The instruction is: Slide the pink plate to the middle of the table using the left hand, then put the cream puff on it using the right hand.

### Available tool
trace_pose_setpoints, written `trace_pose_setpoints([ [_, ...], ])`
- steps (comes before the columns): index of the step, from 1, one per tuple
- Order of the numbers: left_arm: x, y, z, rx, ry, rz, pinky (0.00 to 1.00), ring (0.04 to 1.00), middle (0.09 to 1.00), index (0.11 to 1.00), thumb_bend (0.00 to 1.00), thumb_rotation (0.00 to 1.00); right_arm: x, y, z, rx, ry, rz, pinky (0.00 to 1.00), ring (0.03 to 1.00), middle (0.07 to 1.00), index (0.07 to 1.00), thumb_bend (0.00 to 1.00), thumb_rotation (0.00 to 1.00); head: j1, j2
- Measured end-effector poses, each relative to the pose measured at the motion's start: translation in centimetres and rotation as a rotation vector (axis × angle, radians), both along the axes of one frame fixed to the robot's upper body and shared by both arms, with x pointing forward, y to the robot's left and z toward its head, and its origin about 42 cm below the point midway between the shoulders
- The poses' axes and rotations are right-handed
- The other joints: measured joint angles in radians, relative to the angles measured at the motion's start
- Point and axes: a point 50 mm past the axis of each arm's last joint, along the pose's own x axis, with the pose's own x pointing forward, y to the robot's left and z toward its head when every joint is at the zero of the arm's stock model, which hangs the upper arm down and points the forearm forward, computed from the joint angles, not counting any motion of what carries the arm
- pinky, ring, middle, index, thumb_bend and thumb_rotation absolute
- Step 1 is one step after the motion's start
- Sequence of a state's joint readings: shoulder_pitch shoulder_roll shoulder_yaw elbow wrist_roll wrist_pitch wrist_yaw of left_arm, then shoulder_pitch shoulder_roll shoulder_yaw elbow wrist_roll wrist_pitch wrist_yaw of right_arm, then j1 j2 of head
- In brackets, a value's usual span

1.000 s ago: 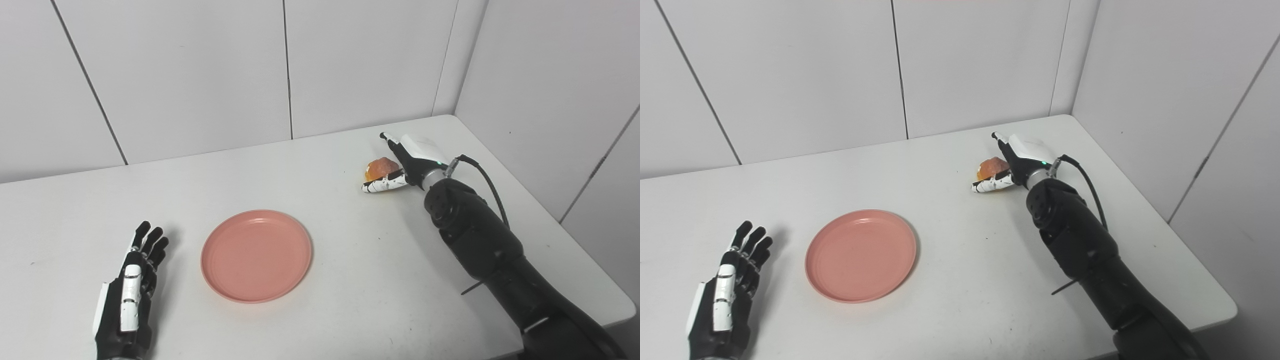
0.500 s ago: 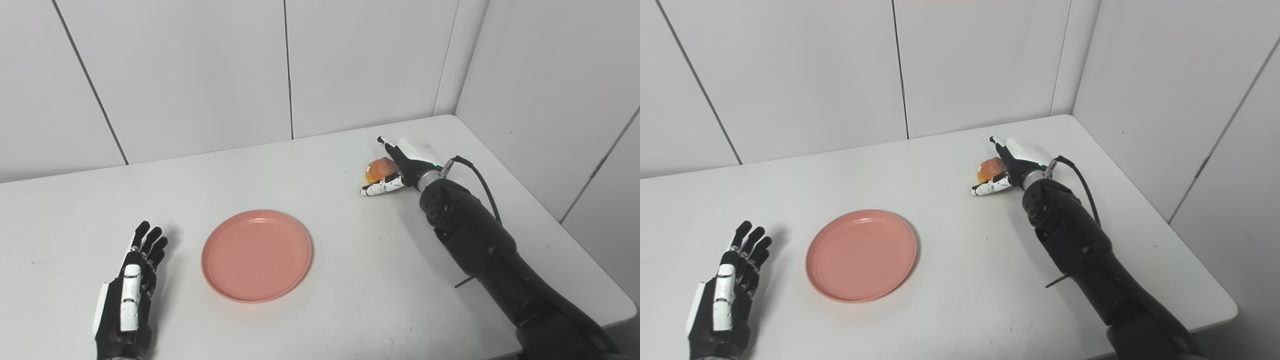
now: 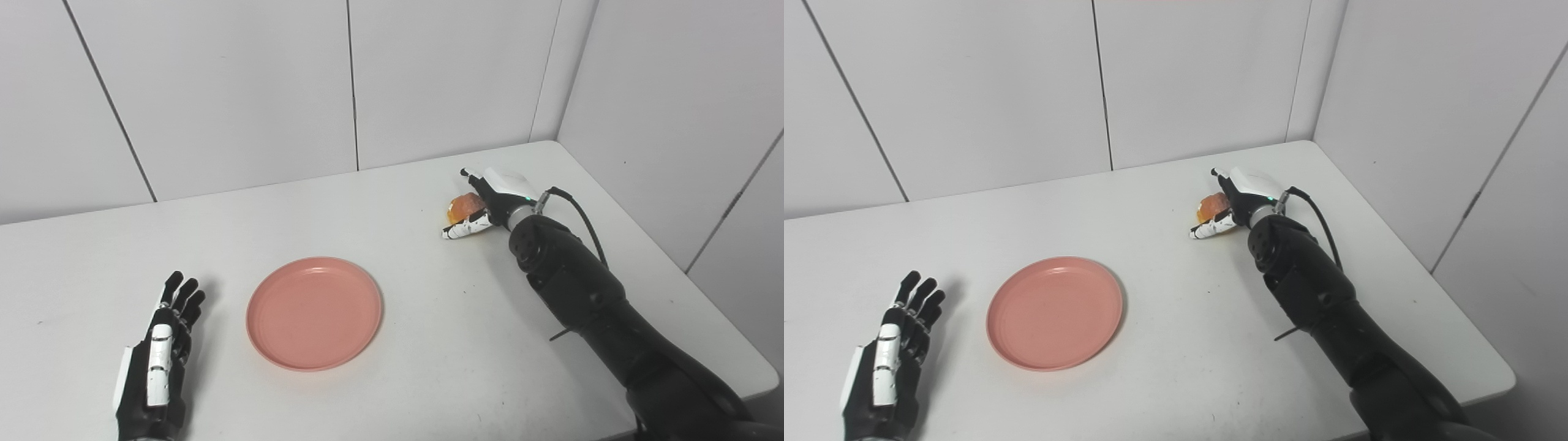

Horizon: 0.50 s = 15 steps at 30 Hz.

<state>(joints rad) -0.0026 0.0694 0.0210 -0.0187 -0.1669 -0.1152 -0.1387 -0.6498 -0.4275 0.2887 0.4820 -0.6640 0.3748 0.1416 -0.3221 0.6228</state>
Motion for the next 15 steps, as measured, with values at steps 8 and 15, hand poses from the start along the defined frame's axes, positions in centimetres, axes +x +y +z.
trace_pose_setpoints([
  [8, 0.06, 0.0, -0.01, -0.003, 0.0, 0.0, 0.98, 0.931, 0.94, 0.929, 0.46, 1.0, 0.19, -0.33, -0.02, 0.021, -0.033, -0.02, 0.4, 0.511, 0.599, 0.791, 0.83, 0.2, 0.002, 0.003],
  [15, 0.06, -0.01, -0.01, -0.003, 0.0, 0.0, 0.98, 0.929, 0.941, 0.929, 0.47, 1.0, 0.21, -0.38, 0.06, 0.028, -0.029, -0.018, 0.3, 0.361, 0.443, 0.501, 0.55, 0.13, 0.003, 0.006],
])
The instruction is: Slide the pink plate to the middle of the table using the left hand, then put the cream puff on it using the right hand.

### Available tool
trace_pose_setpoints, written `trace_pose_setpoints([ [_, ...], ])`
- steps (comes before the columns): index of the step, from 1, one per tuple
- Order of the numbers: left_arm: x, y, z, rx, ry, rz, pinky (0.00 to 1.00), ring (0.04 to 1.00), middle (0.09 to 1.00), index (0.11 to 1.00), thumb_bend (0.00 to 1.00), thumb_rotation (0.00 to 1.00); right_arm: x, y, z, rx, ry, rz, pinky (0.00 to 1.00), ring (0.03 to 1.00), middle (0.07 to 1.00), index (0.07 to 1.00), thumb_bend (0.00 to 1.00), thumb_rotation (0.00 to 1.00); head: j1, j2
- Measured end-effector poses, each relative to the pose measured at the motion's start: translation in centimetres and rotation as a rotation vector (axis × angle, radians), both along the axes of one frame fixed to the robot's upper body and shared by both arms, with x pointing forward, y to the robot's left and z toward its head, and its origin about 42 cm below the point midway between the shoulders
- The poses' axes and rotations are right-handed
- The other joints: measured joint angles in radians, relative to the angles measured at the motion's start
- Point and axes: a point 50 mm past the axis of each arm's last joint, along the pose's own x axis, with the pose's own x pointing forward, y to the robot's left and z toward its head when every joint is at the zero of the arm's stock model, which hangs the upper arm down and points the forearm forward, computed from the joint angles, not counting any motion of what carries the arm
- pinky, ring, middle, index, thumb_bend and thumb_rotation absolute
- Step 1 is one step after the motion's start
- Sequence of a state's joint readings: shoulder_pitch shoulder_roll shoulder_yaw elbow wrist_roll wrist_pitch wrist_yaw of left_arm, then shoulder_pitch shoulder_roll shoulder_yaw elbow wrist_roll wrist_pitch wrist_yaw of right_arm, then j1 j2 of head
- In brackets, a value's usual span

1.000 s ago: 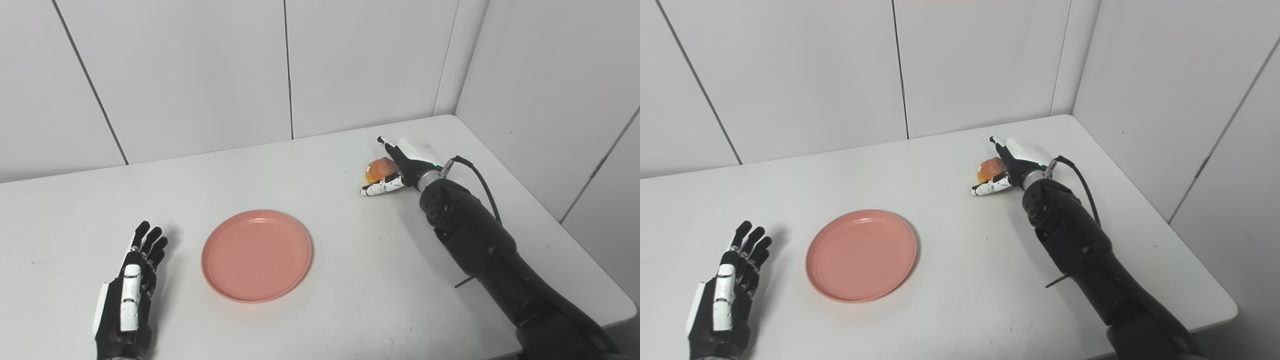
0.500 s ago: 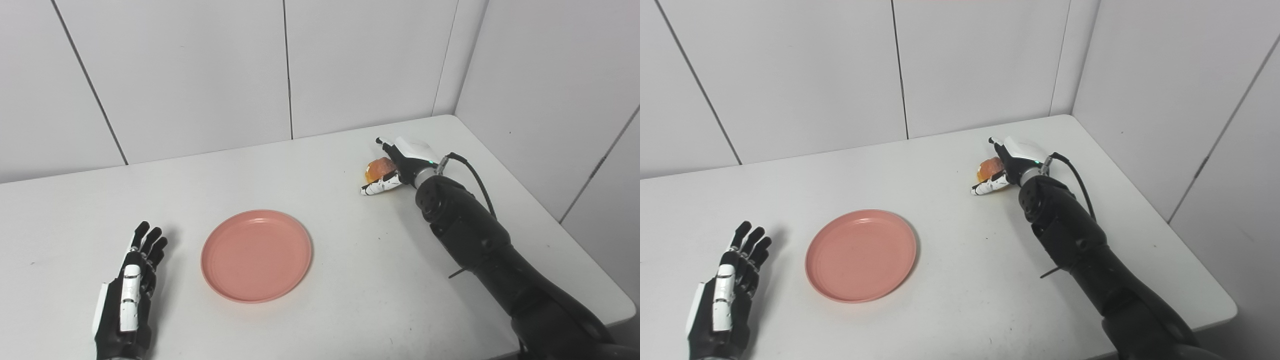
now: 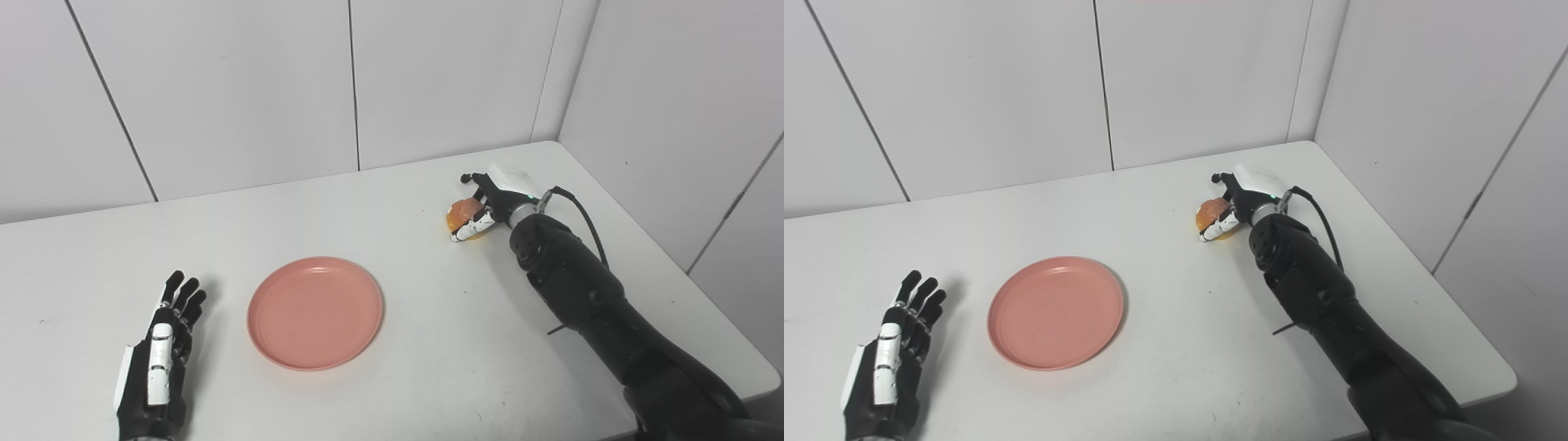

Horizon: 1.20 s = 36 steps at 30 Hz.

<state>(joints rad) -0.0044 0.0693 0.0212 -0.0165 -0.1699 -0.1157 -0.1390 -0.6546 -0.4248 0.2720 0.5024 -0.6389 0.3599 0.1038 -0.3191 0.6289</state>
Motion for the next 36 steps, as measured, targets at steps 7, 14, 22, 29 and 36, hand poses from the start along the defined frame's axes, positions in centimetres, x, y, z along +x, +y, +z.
trace_pose_setpoints([
  [7, 0.0, 0.0, 0.0, 0.0, 0.0, 0.0, 0.98, 0.926, 0.938, 0.925, 0.47, 1.0, -0.1, -0.4, 0.1, 0.003, 0.014, 0.006, 0.27, 0.328, 0.414, 0.483, 0.51, 0.13, 0.003, 0.006],
  [14, 0.0, 0.0, 0.0, 0.0, 0.0, 0.001, 0.98, 0.931, 0.942, 0.929, 0.48, 1.0, -0.1, -0.8, 0.2, -0.011, 0.007, -0.002, 0.25, 0.315, 0.408, 0.484, 0.52, 0.13, 0.008, 0.009],
  [22, 0.0, 0.0, 0.0, -0.001, 0.0, 0.001, 0.98, 0.931, 0.942, 0.932, 0.48, 1.0, -0.6, -0.6, 0.9, 0.012, -0.021, 0.018, 0.26, 0.336, 0.422, 0.484, 0.51, 0.13, 0.014, 0.011],
  [29, 0.1, -0.3, 0.0, -0.005, -0.002, -0.002, 0.97, 0.924, 0.935, 0.927, 0.48, 1.0, -1.2, 0.3, 4.2, 0.05, -0.121, 0.075, 0.25, 0.324, 0.411, 0.485, 0.51, 0.12, 0.026, 0.008],
  [36, 0.1, -0.5, 0.0, 0.011, -0.001, -0.001, 0.96, 0.923, 0.936, 0.928, 0.49, 1.0, -2.5, 2.3, 8.2, 0.029, -0.241, 0.14, 0.25, 0.336, 0.421, 0.486, 0.52, 0.13, 0.051, 0.008],
])
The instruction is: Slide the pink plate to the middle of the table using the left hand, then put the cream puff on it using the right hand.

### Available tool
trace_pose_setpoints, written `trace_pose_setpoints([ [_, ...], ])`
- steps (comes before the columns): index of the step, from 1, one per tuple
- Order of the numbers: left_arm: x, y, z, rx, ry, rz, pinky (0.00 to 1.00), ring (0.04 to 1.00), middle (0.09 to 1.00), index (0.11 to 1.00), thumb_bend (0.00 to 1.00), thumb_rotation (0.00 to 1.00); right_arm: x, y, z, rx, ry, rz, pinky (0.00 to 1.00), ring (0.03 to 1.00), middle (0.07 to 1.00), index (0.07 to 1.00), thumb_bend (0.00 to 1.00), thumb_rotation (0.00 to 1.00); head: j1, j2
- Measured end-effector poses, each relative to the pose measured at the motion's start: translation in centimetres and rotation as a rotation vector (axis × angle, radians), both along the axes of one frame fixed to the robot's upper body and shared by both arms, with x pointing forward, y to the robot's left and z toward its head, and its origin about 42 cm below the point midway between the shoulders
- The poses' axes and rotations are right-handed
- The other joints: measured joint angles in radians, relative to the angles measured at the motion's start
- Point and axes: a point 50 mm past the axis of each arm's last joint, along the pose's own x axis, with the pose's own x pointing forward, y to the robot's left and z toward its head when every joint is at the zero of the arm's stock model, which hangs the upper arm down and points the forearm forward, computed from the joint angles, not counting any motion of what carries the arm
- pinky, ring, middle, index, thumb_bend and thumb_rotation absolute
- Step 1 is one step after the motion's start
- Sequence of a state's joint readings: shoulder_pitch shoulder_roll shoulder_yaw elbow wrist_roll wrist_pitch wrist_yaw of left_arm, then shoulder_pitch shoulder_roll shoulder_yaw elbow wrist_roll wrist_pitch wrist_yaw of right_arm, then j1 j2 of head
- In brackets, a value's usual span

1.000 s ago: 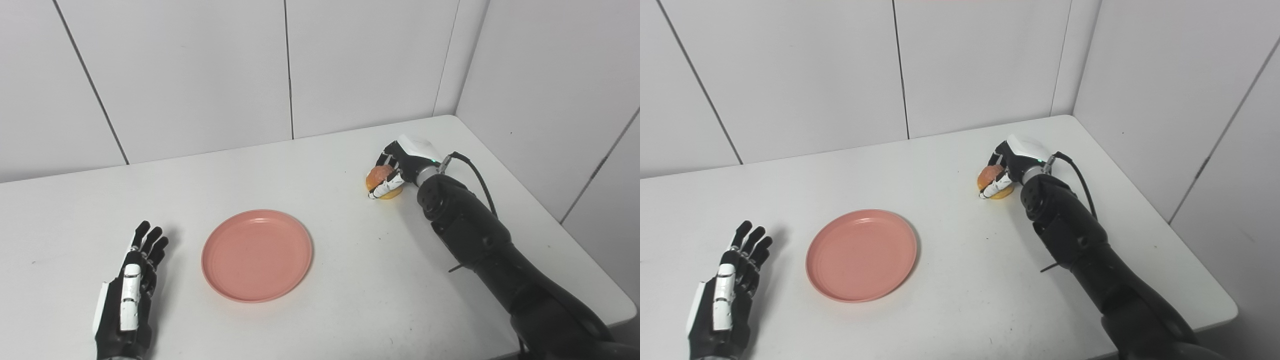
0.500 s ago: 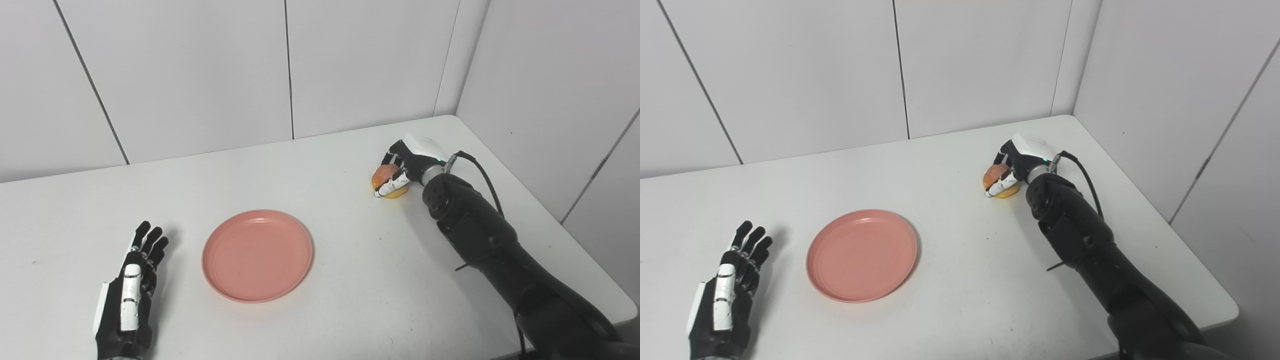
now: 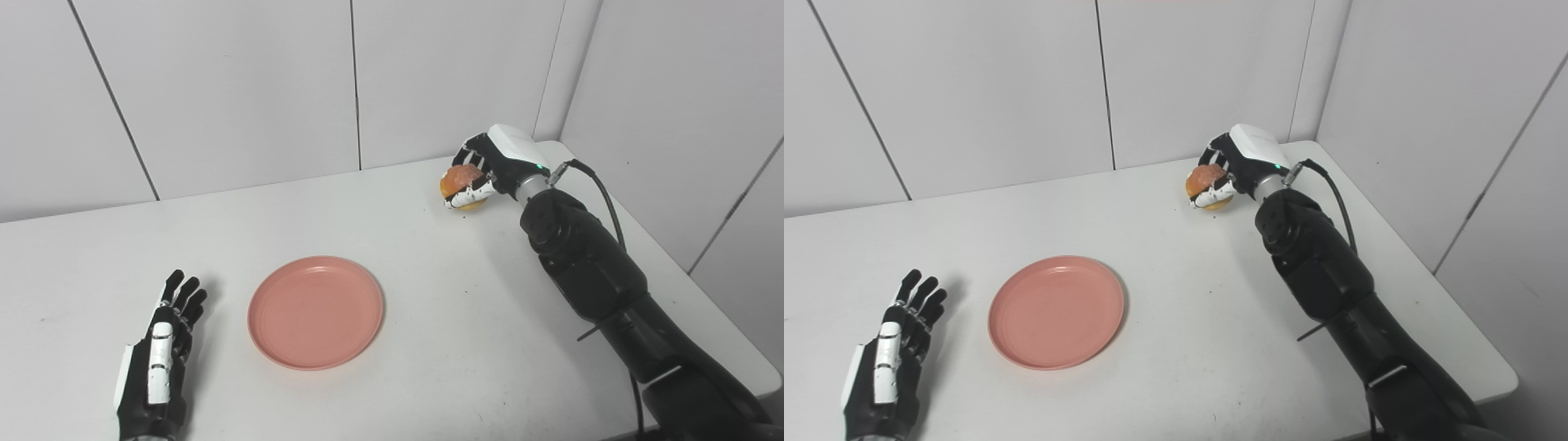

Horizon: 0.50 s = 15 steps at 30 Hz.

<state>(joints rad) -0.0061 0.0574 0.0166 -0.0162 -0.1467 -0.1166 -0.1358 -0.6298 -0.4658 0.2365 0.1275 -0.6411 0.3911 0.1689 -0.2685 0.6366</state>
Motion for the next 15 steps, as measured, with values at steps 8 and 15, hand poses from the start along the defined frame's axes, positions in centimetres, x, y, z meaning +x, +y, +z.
trace_pose_setpoints([
  [8, 0.0, -0.2, 0.1, 0.039, -0.005, 0.017, 0.96, 0.917, 0.931, 0.921, 0.51, 1.0, -1.1, 3.8, 1.9, 0.022, -0.046, 0.117, 0.27, 0.364, 0.44, 0.485, 0.51, 0.13, 0.031, 0.006],
  [15, -0.7, -1.1, 0.3, 0.084, -0.013, 0.031, 0.94, 0.908, 0.924, 0.918, 0.55, 1.0, -2.2, 7.8, 2.5, 0.053, -0.061, 0.226, 0.29, 0.367, 0.436, 0.485, 0.51, 0.12, 0.092, 0.021],
])
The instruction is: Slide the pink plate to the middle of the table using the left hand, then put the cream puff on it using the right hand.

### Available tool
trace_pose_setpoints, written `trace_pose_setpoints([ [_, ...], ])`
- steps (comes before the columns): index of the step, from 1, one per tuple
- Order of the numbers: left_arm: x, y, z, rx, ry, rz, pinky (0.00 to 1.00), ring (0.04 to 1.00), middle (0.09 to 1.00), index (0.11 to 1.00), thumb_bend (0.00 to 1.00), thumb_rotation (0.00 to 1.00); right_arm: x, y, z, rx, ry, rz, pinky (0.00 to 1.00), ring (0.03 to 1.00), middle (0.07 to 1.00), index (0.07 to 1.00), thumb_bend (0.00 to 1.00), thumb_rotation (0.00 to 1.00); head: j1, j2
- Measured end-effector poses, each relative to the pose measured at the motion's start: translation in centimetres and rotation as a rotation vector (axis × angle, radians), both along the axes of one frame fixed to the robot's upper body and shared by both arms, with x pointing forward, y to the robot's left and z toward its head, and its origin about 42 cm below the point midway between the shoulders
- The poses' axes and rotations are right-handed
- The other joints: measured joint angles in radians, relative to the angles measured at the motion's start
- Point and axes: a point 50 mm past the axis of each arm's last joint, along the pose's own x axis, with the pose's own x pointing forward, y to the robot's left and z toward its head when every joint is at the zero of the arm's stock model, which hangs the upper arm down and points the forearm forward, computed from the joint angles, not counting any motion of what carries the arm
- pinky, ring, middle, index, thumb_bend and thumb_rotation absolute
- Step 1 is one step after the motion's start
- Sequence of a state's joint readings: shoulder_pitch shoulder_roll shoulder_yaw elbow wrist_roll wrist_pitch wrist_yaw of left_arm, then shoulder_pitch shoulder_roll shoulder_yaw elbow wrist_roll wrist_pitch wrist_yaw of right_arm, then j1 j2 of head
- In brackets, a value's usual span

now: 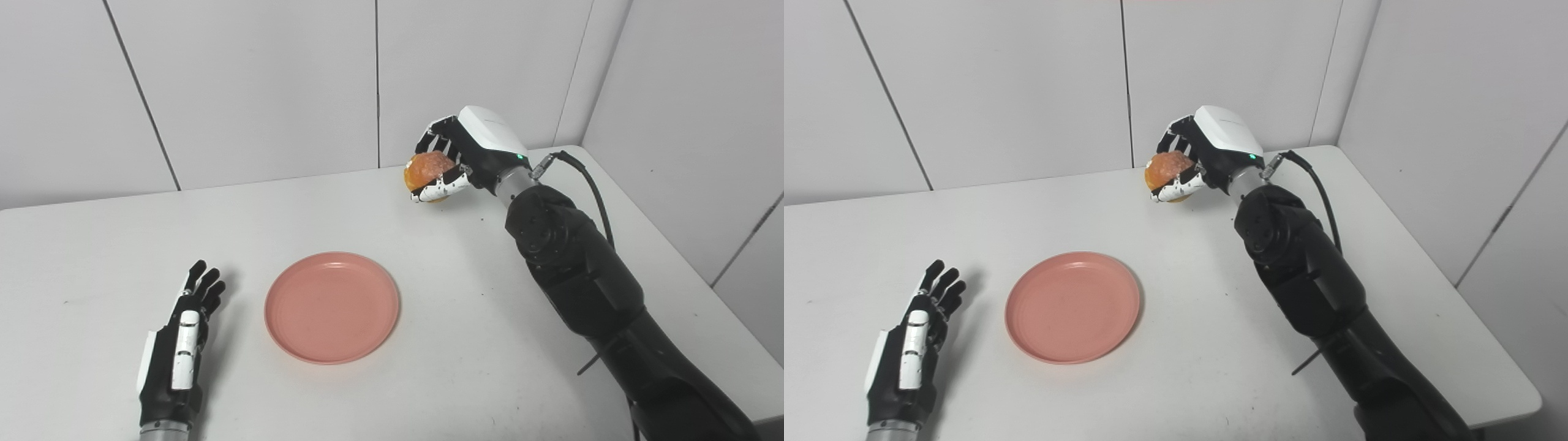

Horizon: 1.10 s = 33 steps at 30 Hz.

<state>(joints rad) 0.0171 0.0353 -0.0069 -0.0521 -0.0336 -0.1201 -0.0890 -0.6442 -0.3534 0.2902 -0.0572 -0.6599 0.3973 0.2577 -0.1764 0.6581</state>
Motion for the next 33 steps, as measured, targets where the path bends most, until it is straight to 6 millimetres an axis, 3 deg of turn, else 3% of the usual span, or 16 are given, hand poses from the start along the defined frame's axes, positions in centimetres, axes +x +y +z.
trace_pose_setpoints([
  [6, -1.1, -1.2, 0.0, 0.035, 0.014, 0.011, 0.92, 0.909, 0.919, 0.915, 0.56, 1.0, -1.0, 3.3, -0.1, 0.008, 0.01, 0.103, 0.26, 0.334, 0.417, 0.486, 0.51, 0.12, 0.06, 0.017],
  [11, -1.4, -1.7, 0.1, 0.05, 0.043, 0.03, 0.93, 0.92, 0.923, 0.916, 0.54, 1.0, -1.4, 4.5, -0.2, 0.003, 0.015, 0.141, 0.27, 0.336, 0.418, 0.486, 0.51, 0.13, 0.119, 0.032],
  [16, -1.8, -3.7, 0.1, 0.062, 0.074, 0.026, 0.93, 0.924, 0.923, 0.915, 0.52, 1.0, -2.1, 6.4, -0.5, -0.005, 0.033, 0.202, 0.26, 0.327, 0.408, 0.486, 0.51, 0.12, 0.173, 0.051],
  [33, -2.1, -6.0, 0.8, 0.095, 0.079, 0.071, 0.89, 0.919, 0.911, 0.895, 0.51, 1.0, -3.8, 9.6, -5.0, -0.014, 0.139, 0.297, 0.27, 0.353, 0.438, 0.486, 0.52, 0.13, 0.255, 0.084],
])
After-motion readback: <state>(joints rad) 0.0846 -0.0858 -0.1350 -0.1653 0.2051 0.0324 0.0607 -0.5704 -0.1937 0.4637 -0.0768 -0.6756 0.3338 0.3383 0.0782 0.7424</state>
